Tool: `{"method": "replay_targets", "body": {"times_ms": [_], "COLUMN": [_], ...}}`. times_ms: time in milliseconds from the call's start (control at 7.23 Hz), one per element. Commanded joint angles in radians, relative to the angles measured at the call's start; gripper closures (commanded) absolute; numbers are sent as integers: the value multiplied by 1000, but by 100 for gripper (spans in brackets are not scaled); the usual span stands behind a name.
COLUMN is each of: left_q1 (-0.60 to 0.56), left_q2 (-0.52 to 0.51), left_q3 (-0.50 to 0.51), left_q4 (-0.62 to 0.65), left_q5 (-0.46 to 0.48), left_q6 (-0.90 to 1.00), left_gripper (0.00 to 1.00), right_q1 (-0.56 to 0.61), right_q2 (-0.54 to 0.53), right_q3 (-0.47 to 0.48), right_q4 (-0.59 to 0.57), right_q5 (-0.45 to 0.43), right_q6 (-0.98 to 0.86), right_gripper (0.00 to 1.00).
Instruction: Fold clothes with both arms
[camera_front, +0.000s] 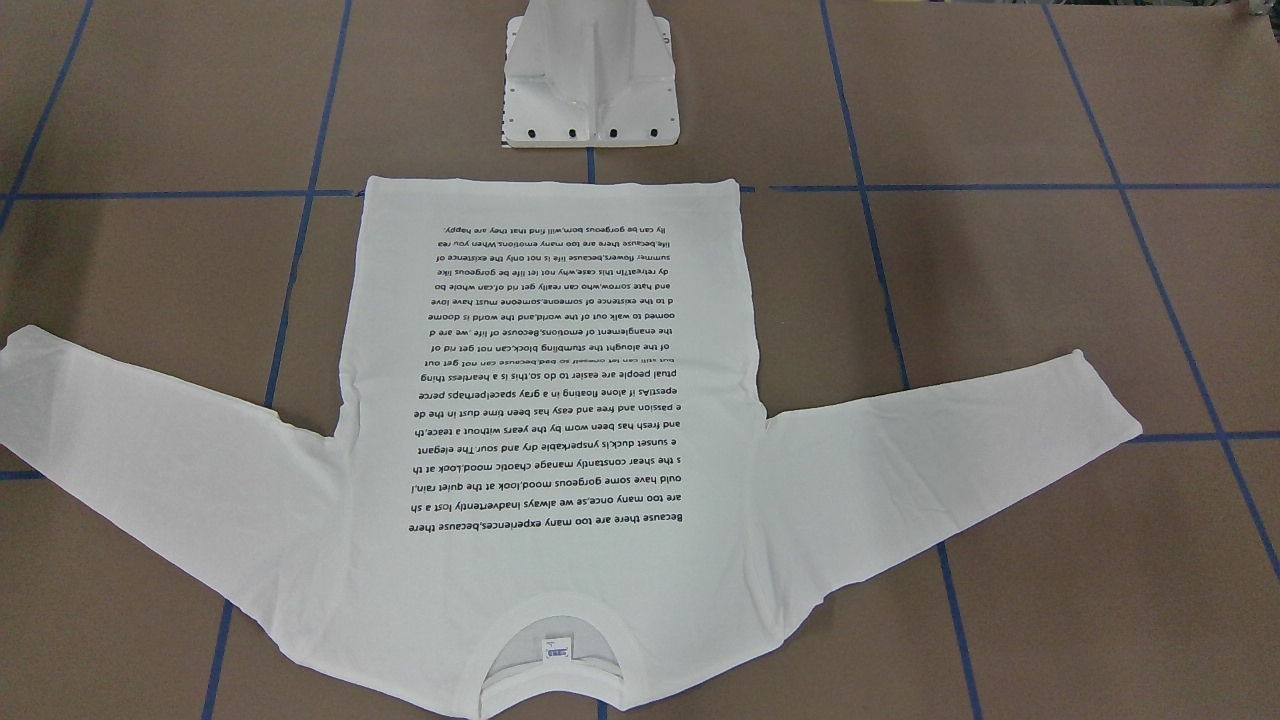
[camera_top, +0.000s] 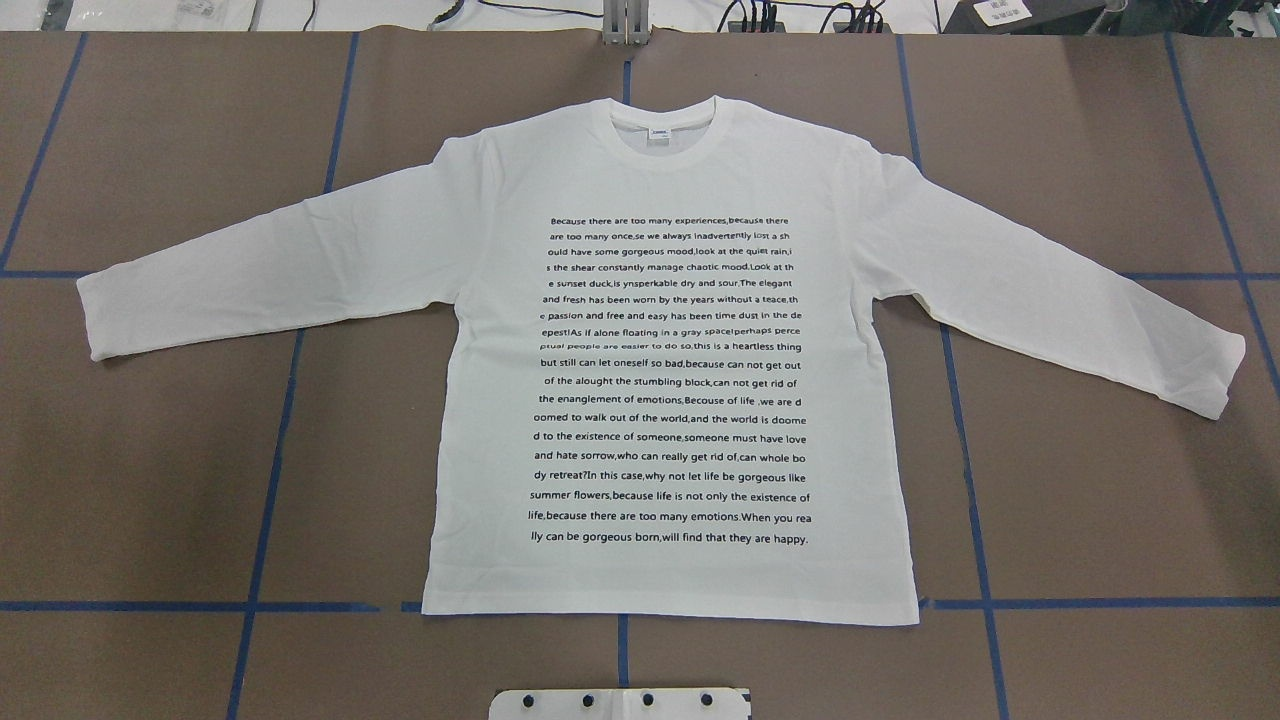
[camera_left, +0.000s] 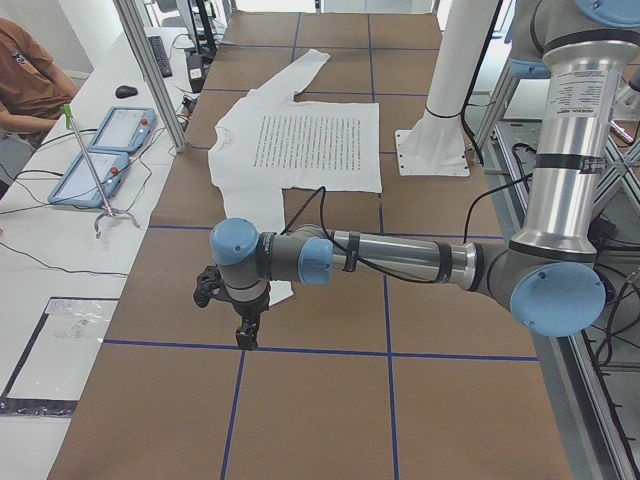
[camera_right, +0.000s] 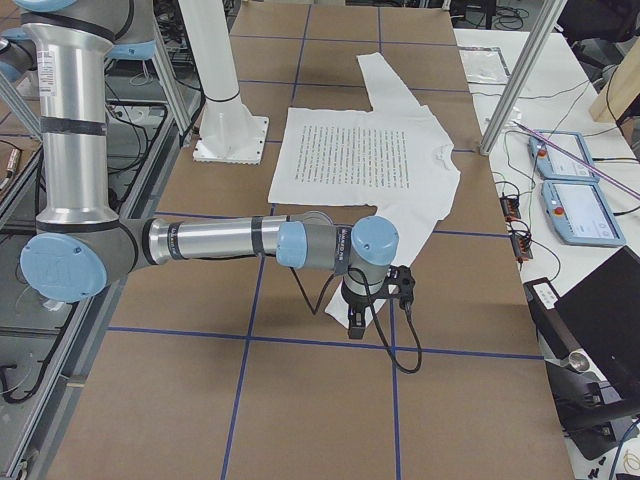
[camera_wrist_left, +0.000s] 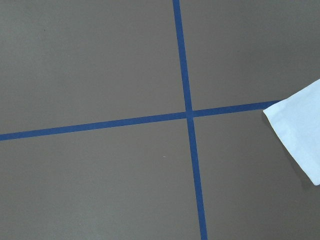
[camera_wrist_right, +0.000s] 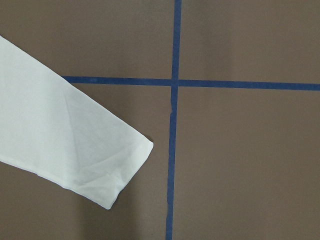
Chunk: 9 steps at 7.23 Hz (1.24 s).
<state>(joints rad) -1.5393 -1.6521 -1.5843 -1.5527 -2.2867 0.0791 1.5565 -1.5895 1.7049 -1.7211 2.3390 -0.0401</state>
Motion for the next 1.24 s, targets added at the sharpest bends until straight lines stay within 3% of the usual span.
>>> {"method": "replay_targets", "body": {"times_ms": [0, 415, 553, 830, 1107], "left_q1": [4, 10, 22, 24, 27], "left_q2": [-11, -22, -18, -15, -23], "left_q3": [-12, -5, 32, 43, 66], "left_q4": [-68, -269, -276, -389, -394], "left_q5": [0, 0, -2, -1, -2], "left_q6": [-1, -10, -22, -27, -70], "left_gripper": [0, 0, 0, 0, 0], "right_q1": [-1, -3, -12, -47, -110], "right_q2": [6, 55, 51, 5, -1], "right_q3": [-4, -20, -71, -211, -286], "right_q4": [0, 35, 114, 394, 578], "right_q5": [-3, 6, 9, 9, 11], "right_q6": [2, 28, 29, 52, 232], "right_gripper": [0, 0, 0, 0, 0]}}
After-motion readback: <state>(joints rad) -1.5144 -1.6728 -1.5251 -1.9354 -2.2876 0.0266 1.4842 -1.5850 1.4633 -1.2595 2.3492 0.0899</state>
